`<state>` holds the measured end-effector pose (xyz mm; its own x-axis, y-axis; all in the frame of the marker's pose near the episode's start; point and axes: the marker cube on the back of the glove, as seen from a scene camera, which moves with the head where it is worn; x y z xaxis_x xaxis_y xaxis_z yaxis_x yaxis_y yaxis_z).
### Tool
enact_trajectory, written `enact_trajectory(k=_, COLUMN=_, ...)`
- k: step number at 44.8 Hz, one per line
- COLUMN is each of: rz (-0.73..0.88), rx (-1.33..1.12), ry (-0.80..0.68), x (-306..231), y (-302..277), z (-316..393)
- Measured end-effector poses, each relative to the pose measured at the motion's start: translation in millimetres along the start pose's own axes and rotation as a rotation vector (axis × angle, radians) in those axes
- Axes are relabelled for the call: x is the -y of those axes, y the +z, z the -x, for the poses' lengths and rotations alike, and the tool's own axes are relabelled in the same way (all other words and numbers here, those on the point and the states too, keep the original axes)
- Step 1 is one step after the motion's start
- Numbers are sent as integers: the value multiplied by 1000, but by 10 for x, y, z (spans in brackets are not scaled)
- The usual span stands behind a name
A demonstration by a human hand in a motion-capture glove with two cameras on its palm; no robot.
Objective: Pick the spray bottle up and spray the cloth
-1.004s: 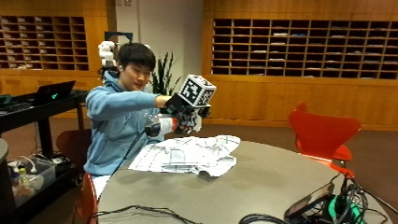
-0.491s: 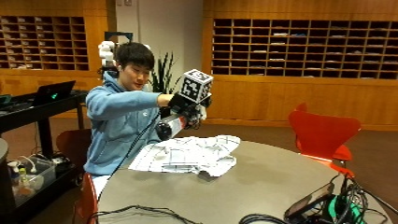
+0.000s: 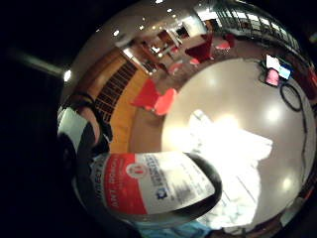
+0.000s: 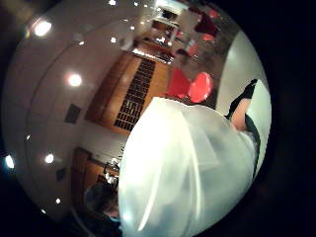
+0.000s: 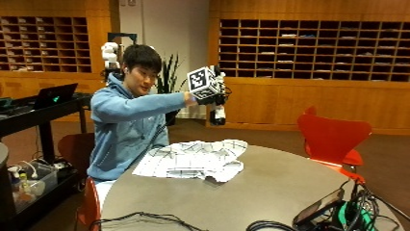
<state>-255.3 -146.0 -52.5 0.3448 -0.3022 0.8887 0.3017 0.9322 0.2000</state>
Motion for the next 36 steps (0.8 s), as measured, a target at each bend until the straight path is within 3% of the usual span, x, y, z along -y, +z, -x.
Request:
enact_trajectory(k=7, rz=-120, rx=229, ry=-6, x=121, y=455, z=-88)
enact_trajectory(k=23, rz=-81, rx=284, ry=113, x=101, y=1615, z=-664)
enact_trajectory(k=31, rz=29, rx=244, ry=131, x=-33, y=1948, z=-819)
enact_trajectory(k=36, rz=200, rx=254, ry=116, x=-258, y=1981, z=-853)
